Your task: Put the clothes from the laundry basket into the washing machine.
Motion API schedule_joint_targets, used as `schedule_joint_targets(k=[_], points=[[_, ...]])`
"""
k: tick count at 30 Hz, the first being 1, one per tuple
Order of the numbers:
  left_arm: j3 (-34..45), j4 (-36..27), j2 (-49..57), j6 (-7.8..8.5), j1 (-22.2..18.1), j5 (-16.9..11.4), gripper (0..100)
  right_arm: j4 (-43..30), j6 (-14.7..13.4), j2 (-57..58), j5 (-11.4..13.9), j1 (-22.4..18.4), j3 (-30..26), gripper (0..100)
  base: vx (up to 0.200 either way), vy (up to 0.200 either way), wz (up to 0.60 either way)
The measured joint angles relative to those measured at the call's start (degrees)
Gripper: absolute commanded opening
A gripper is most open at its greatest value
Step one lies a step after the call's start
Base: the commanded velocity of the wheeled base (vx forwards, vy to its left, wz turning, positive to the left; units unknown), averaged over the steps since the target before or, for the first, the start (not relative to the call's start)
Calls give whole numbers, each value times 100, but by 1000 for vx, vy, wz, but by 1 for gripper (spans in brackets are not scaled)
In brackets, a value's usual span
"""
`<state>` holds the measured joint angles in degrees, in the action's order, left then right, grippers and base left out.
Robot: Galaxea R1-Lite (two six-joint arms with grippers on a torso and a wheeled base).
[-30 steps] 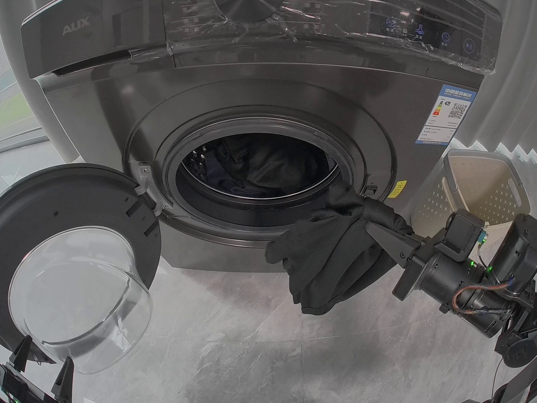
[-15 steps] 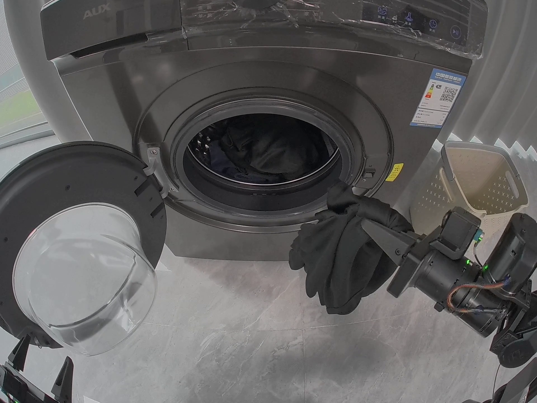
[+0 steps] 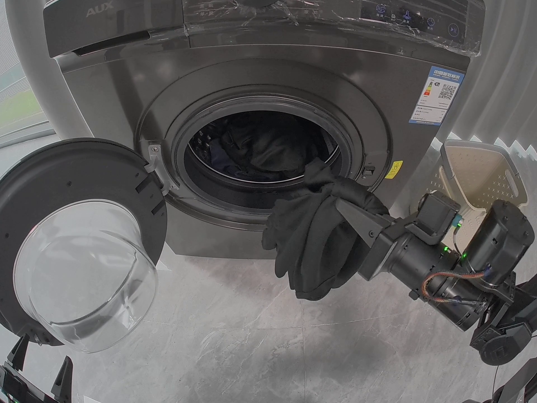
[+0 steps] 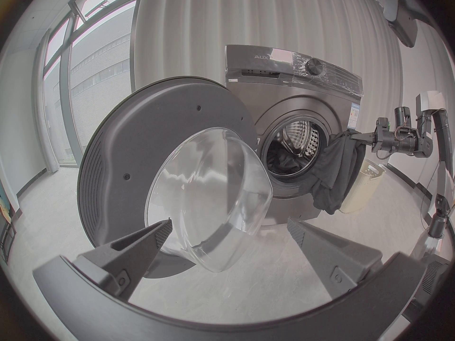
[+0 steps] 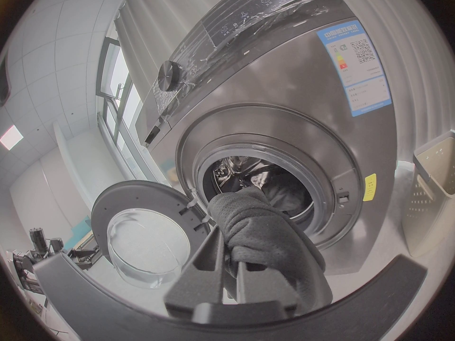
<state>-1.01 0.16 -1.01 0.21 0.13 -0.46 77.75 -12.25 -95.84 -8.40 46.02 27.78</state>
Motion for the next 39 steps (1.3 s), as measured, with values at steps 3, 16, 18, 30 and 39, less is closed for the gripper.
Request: schedule_joint_targets(k=[3,16,18,30,39], points=[[0,0,0,-2,-6,-2,100,261,-46,-200,-18,50,171,0,0,0,0],[-339,299,-2,30,-4,-191,100,769,-80,-923,-44,218,573,0,0,0,0],[-667,329,-50,26,-4,-413,100,775,-88,-939,-11,232,603,0,0,0,0],[-1510,763,-2136,-234,228,-2022,100,713,-99,-973,158,227,879,0,0,0,0],[-1536,2148,-4334,-258,1089,-2150,100,672,-77,-981,255,194,942,0,0,0,0]])
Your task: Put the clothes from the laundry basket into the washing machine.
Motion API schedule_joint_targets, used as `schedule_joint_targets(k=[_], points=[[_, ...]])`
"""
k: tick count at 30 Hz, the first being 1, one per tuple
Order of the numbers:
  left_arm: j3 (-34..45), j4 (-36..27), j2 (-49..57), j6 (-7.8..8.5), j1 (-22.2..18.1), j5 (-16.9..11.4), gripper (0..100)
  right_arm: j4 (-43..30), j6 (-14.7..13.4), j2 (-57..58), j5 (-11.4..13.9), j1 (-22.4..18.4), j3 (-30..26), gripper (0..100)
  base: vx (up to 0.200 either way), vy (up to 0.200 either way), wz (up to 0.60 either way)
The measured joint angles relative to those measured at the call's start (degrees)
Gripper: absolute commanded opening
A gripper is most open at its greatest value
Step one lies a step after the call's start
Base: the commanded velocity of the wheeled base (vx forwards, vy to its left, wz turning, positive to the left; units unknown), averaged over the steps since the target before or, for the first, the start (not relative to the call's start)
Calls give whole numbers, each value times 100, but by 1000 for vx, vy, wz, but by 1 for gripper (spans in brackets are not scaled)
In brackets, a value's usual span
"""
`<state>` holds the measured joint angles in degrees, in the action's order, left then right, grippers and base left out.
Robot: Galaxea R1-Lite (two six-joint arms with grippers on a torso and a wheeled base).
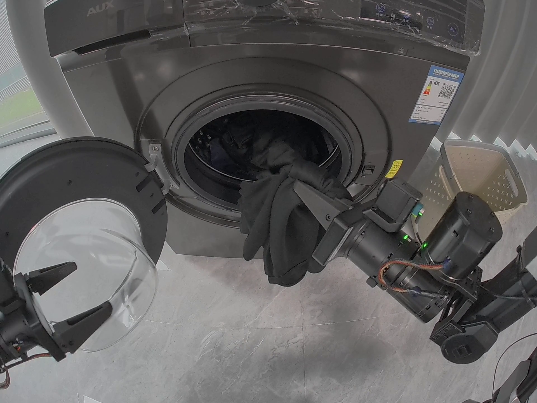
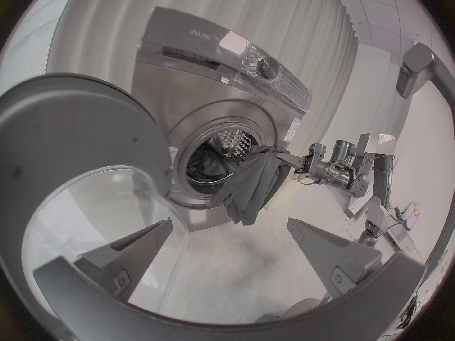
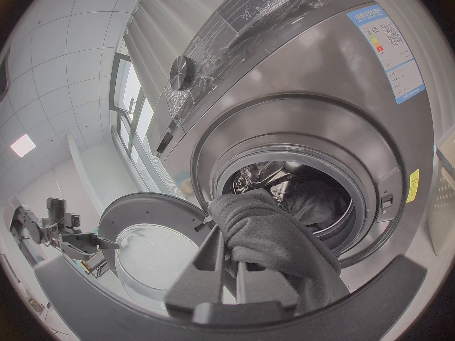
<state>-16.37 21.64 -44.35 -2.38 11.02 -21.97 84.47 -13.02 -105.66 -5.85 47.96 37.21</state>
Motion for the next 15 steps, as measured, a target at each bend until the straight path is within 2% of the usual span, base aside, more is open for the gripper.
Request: schedule_joint_targets(k=[6,11,15], points=[[1,1153,-1367,-13,766,188,100,-104,7,-95,24,-37,132,0,0,0,0],[-24,1654,-2216,-115,1251,323,100,-204,2,-193,20,-83,276,0,0,0,0],[-90,1920,-2759,-183,1403,358,100,-277,-2,-241,13,-102,383,0,0,0,0]])
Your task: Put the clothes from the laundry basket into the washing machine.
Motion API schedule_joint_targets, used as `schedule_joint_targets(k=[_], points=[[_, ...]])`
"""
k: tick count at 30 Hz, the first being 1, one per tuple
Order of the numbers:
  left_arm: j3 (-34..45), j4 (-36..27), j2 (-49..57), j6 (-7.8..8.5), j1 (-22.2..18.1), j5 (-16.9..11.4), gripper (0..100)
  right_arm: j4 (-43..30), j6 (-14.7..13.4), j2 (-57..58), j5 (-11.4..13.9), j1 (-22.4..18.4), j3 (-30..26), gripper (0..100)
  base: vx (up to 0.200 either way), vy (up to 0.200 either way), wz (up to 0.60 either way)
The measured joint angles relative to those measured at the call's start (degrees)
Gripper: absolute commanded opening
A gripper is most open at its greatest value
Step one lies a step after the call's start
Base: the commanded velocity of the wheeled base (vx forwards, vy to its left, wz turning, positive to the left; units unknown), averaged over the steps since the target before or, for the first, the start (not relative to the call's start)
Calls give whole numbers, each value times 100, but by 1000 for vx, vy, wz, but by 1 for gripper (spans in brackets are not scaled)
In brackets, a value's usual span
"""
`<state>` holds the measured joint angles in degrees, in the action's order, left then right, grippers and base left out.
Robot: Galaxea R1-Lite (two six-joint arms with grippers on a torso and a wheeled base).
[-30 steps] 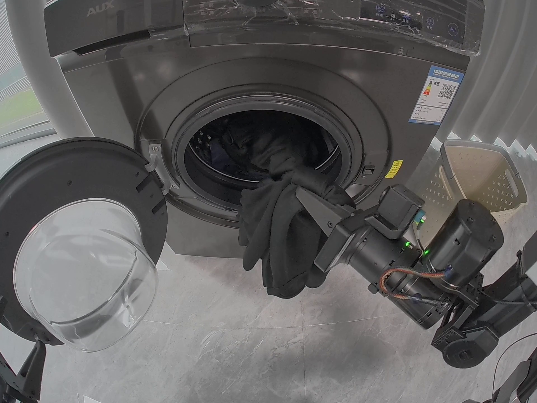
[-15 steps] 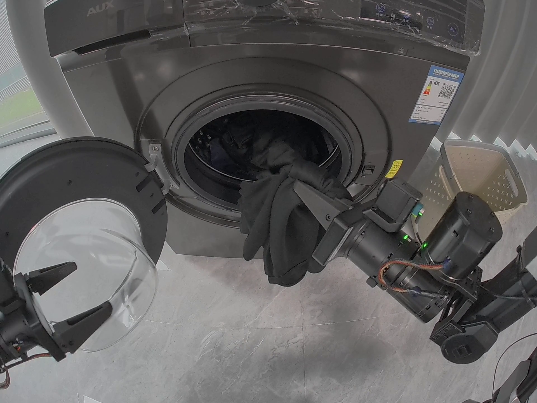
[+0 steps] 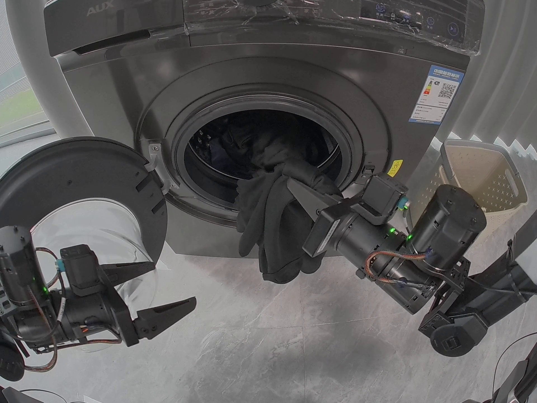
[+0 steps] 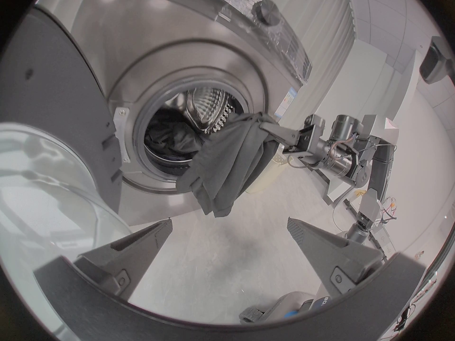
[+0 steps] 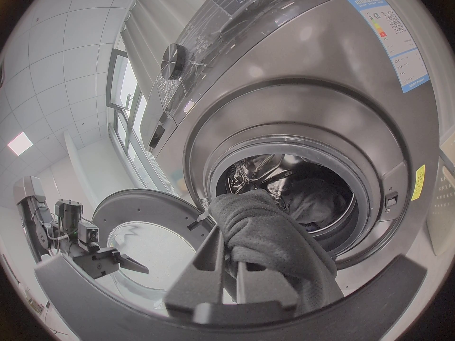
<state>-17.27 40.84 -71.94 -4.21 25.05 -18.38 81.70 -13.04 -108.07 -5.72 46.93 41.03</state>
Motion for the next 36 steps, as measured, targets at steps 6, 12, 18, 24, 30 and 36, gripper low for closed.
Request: schedule_joint_targets(k=[6,12,18,24,30,36], points=[[-210,367,-700,-88,149,13,100,-239,-20,-20,-20,-5,243,0,0,0,0],[-435,1048,-1370,-156,229,18,100,-361,-44,-15,-38,-7,456,0,0,0,0],[-566,1179,-1894,-250,378,-55,100,-369,-52,-26,-41,-9,557,0,0,0,0],[-758,1204,-2356,-279,483,-138,100,-345,-59,-39,-60,6,607,0,0,0,0],[-998,1300,-2756,-285,507,-351,100,-332,-59,-41,-156,67,596,0,0,0,0],[-1250,1727,-3270,-305,535,-362,100,-307,-59,-45,-167,85,585,0,0,0,0]])
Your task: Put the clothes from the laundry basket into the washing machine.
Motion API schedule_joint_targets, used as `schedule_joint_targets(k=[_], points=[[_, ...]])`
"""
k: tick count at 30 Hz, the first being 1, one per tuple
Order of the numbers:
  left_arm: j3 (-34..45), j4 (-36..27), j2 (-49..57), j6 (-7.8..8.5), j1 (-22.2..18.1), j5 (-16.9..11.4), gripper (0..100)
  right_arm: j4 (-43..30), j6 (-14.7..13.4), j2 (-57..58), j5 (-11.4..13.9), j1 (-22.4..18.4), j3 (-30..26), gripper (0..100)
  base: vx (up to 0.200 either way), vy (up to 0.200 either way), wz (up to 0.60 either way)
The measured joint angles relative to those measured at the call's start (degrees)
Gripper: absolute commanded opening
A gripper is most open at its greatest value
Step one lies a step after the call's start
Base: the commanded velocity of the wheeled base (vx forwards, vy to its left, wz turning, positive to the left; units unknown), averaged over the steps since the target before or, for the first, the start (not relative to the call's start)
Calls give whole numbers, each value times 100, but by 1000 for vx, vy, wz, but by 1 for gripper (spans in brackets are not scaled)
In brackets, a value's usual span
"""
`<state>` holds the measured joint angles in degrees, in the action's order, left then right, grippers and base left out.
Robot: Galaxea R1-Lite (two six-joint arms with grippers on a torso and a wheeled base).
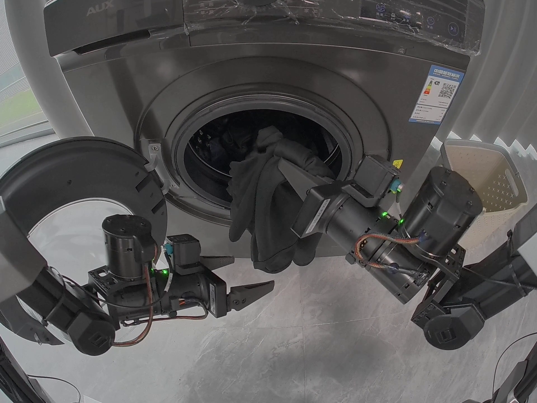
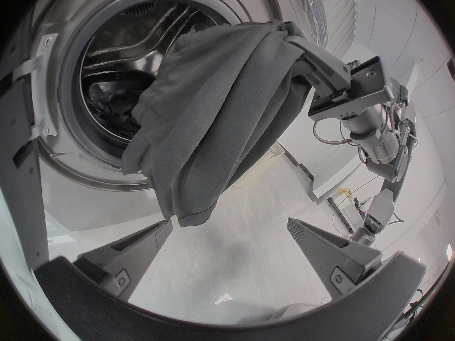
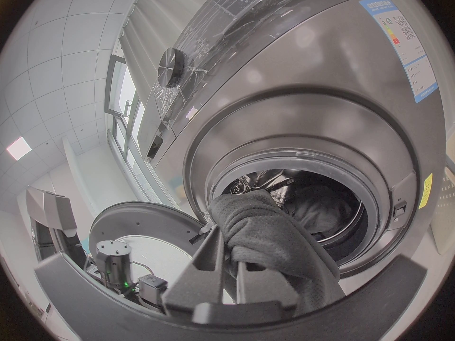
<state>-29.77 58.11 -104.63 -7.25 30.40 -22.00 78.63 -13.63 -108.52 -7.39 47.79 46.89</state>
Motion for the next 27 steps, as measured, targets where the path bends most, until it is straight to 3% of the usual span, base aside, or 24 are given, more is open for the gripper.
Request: schedule_joint_targets(k=[5,9,27], points=[[-210,412,-449,-22,22,-5,100,9,0,4,-9,13,-13,0,0,0,0],[-474,605,-796,-133,24,-7,100,17,0,15,-9,50,-55,0,0,0,0],[-1154,772,-1596,-227,126,-5,100,48,2,139,-18,133,-190,0,0,0,0]])
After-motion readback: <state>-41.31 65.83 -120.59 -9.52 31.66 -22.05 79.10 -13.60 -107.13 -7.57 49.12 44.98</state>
